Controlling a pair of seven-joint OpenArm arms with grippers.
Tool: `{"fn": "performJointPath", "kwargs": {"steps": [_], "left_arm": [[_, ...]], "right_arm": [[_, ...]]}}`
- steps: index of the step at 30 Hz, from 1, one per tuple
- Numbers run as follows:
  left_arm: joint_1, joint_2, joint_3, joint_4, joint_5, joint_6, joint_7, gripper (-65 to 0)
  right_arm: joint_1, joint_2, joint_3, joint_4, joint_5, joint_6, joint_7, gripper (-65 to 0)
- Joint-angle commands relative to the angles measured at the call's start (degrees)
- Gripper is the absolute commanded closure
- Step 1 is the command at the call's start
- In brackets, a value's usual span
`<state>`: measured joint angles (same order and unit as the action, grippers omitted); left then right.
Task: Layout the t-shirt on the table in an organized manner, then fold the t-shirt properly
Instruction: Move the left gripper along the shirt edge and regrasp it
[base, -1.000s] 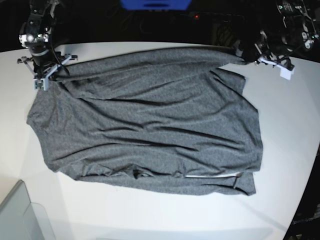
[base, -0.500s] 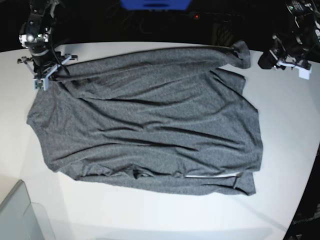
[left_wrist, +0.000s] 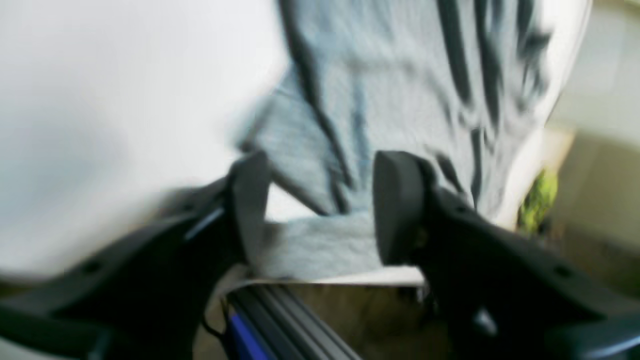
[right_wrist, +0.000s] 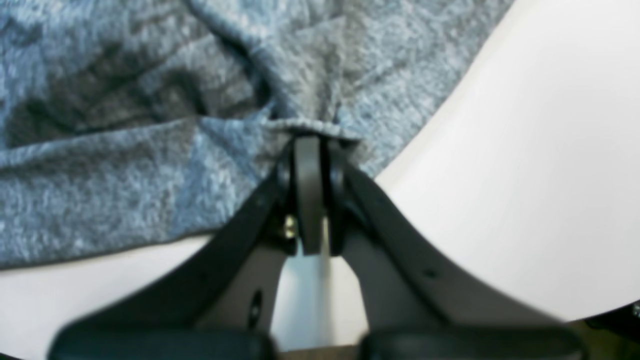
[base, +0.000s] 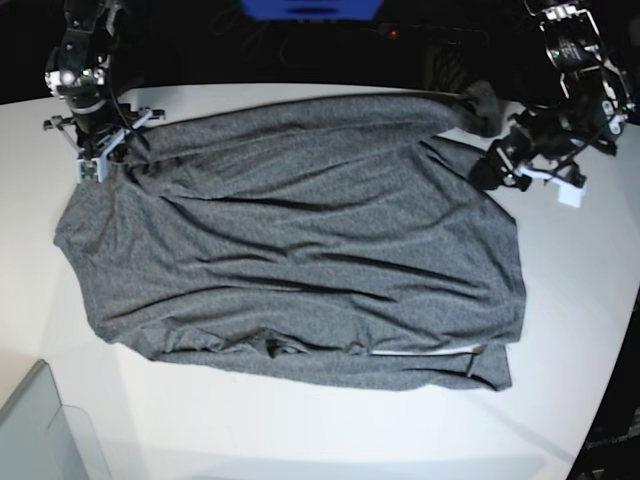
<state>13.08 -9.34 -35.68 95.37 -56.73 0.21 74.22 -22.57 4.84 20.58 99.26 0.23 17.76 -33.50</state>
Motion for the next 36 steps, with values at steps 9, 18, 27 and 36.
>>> {"fn": "performJointPath", "kwargs": {"steps": [9,18,27,36], "left_arm": [[-1.5,0.8,1.7,0.9,10.4,-0.3,-0.5,-34.8],[-5.1,4.7,2.0,0.9,22.7,-0.3,-0.5,-34.8],[-5.7,4.7,2.5,0.9,26.8,-0.4,-0.5,-34.7],[-3.7,3.3,8.7,-2.8,26.8,-0.4,-5.9,-33.6]], "right_arm": [[0.3,0.6,0.2,1.0,0.1,-0.2,1.0,0.0],[0.3,0.6,0.2,1.0,0.1,-0.2,1.3,0.0],[0.4,0.6,0.2,1.0,0.1,-0.2,1.3,0.0],[1.5,0.6,0.2,0.9,0.0,-0.2,0.8,0.0]]}}
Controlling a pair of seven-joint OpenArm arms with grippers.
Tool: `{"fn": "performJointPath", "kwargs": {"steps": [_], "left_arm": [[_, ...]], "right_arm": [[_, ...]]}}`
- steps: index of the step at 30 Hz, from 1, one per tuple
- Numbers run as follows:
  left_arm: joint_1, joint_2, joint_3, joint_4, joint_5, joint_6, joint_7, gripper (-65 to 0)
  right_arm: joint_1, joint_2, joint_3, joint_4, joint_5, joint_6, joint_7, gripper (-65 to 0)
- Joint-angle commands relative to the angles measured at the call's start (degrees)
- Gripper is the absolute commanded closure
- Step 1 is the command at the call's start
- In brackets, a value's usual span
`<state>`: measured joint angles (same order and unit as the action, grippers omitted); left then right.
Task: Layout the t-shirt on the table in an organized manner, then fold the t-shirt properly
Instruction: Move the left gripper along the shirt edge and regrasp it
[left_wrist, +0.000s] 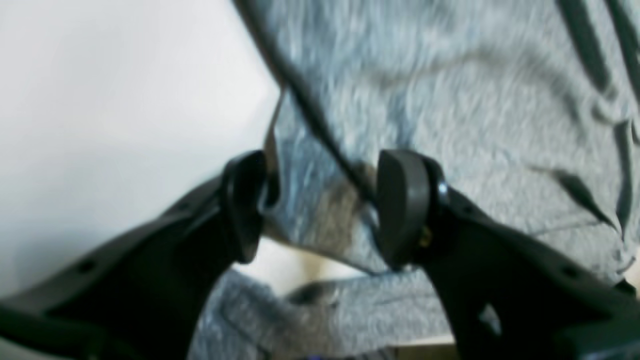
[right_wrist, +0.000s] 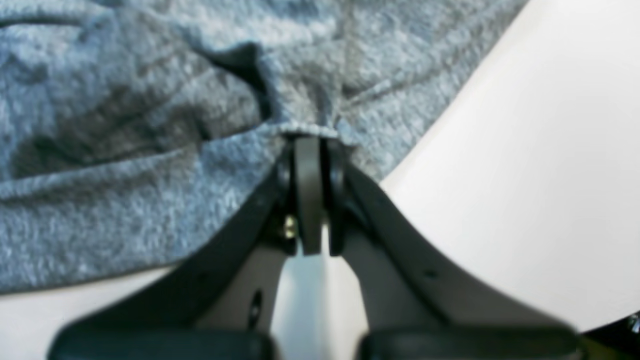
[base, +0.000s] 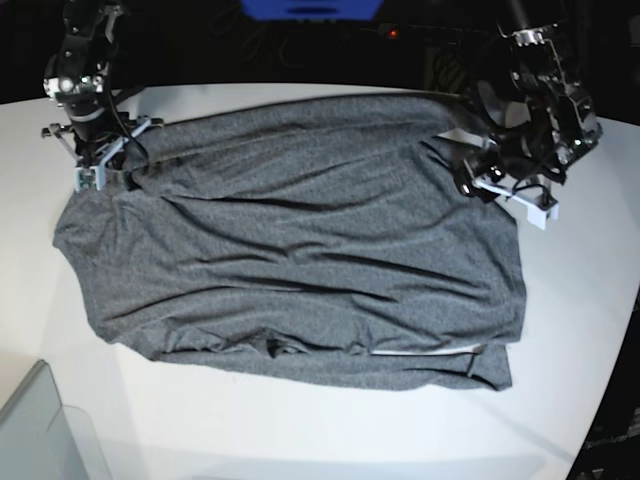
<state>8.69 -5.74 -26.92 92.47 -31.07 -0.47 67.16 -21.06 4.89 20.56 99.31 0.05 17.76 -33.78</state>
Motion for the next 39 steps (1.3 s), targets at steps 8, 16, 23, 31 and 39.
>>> {"fn": "performJointPath", "kwargs": {"steps": [8,16,23,31,39], "left_arm": [[2.3,-2.3,1.0,-0.6,1.0,0.3,-2.7,-16.3],[2.0,-3.3,0.9,-1.6,1.1,0.3,-2.9,-0.3],[1.8,-6.0,-5.0,-1.0,0.5,0.3,-2.9,-0.2],[1.7,-8.8,-9.3,-1.0,0.5,0.2,-2.9,-0.2],[-1.6,-9.0,-12.9,-1.8,1.0,0.2,-3.0,-0.2]], "right_arm": [[0.1,0.7,0.3,0.9,0.1,-0.2,1.1,0.0],[0.2,0.6,0.3,0.9,0.1,-0.2,1.5,0.0],[1.4,0.5,0.6,0.9,0.1,-0.2,1.1,0.0],[1.4,0.4,0.3,0.9,0.1,-0.2,1.0,0.0],[1.5,0.4,0.3,0.9,0.1,-0.2,1.0,0.0]]}}
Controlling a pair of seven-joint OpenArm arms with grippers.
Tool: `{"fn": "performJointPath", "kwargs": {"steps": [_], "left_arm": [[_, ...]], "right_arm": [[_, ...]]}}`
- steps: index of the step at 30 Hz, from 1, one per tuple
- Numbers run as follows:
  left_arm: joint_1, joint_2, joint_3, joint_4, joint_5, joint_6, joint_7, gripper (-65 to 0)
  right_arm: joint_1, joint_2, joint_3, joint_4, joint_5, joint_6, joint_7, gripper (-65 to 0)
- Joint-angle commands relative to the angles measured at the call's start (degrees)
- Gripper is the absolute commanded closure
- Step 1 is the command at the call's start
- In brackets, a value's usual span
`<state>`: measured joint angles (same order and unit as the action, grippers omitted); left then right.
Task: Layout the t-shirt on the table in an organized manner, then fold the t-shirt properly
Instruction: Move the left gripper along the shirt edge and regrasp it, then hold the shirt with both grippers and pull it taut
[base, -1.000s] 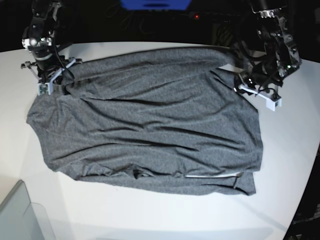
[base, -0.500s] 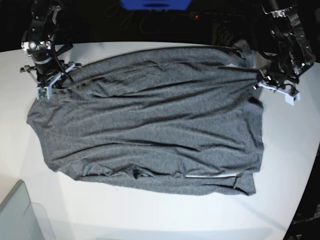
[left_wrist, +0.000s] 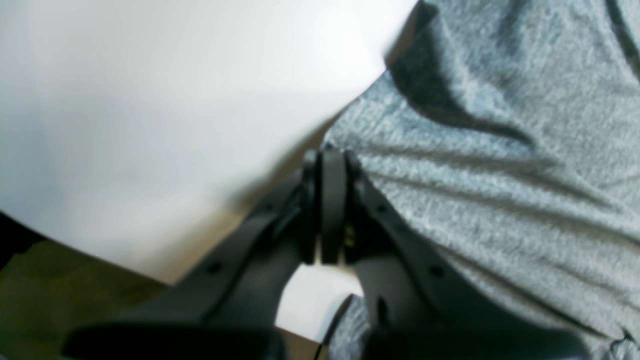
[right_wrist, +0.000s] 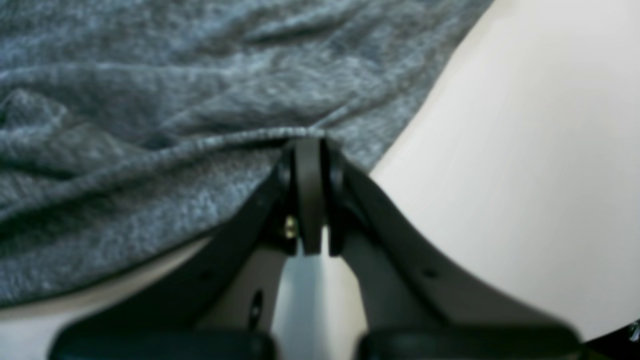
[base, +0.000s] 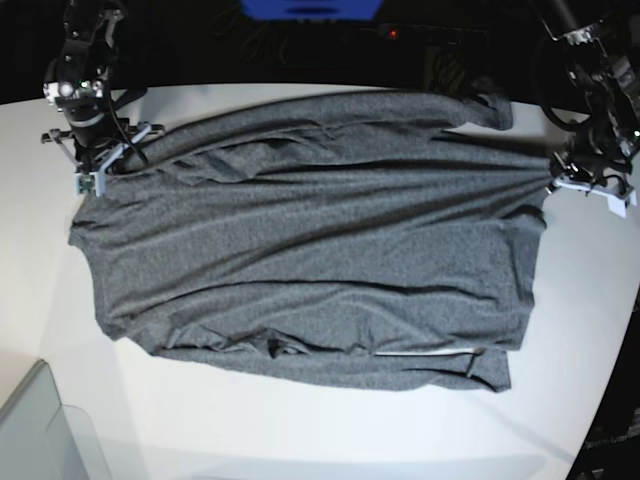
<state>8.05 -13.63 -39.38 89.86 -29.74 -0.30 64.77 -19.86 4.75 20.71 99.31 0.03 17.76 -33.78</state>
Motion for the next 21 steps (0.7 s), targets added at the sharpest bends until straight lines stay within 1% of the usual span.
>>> {"fn": "performJointPath", "kwargs": {"steps": [1,10,12,16,17,18,21], "left_arm": [[-1.3,-1.1,-0.4,0.8,-0.3,0.0,-0.6,-0.2],[-1.4,-0.7,-0.1,0.9,-0.8,0.0,-0.2,-0.9],[-1.2,-0.7,-0.1,0.9,-0.8,0.0,-0.2,-4.7],[-1.0,-0.7,-0.1,0.9,-0.5,0.2,0.0,-19.5],[-0.9,-0.7,-0.1,0.9,-0.5,0.1,0.0,-21.9],[-0.8,-0.7,-0.1,0.9,-0.7,0.1,0.0,-23.6],[0.7,-0.7,-0.1,1.6,-0.8,0.1,0.1,-24.2]], "right_arm": [[0.3,0.6,0.2,0.9,0.1,-0.2,1.0,0.0],[1.0,0.6,0.2,0.9,0.1,-0.2,1.0,0.0],[1.0,0.6,0.2,0.9,0.1,-0.2,1.0,0.0],[1.0,0.6,0.2,0.9,0.1,-0.2,1.0,0.0],[1.0,0.6,0.2,0.9,0.1,-0.2,1.0,0.0],[1.0,0.6,0.2,0.9,0.1,-0.2,1.0,0.0],[1.1,0.6,0.2,1.2,0.1,-0.2,1.0,0.0]]}}
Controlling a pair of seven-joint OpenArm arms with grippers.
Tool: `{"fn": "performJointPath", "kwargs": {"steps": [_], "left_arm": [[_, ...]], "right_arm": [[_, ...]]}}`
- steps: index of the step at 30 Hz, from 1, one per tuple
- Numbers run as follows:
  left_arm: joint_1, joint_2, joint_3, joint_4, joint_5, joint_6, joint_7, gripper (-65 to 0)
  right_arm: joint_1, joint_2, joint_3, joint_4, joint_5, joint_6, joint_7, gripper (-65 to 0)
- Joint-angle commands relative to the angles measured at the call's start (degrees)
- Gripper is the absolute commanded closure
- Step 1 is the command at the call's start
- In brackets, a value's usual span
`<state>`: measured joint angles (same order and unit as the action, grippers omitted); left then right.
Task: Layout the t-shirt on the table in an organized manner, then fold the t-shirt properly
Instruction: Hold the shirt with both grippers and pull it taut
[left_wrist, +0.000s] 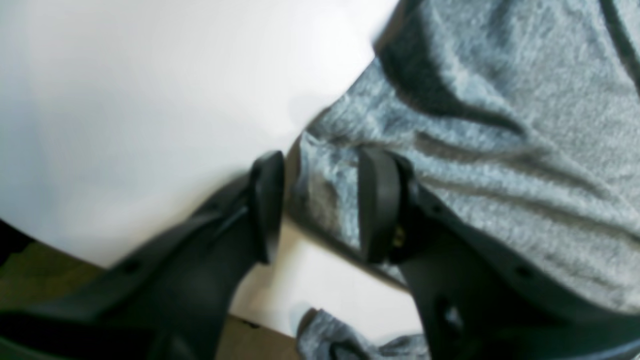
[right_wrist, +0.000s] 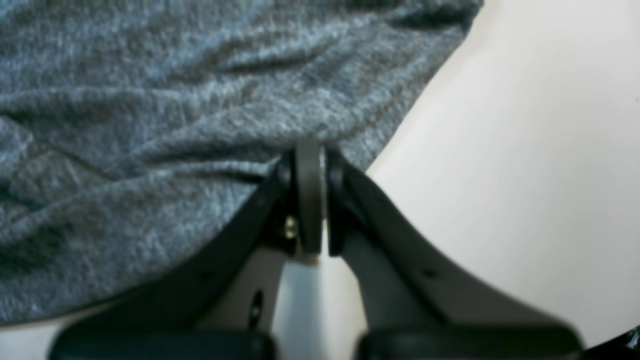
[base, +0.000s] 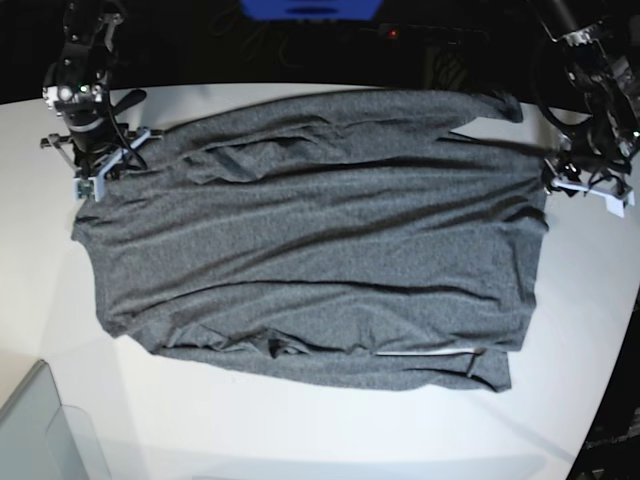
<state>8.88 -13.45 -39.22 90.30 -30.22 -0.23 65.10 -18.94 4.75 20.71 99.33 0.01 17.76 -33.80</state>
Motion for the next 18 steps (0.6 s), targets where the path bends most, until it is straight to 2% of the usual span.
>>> {"fn": "performJointPath", "kwargs": {"steps": [1,9,18], "left_arm": [[0.3,-0.9,-0.6,1.3,-0.4,0.0,-0.3,-24.2],[4.3,-0.5,-0.7,5.9,-1.4,-0.1,-0.3,-24.2],[13.6,0.8,0.0,18.8,-15.3,0.3,-0.3,-24.2]], "right_arm": [[0.2,0.5,0.2,1.3,0.1,-0.2,1.1,0.0],[1.5,0.5,0.3,1.4,0.3,-0.2,1.1,0.0],[3.1,0.5,0.3,1.4,0.3,-0.3,1.0,0.0]]}}
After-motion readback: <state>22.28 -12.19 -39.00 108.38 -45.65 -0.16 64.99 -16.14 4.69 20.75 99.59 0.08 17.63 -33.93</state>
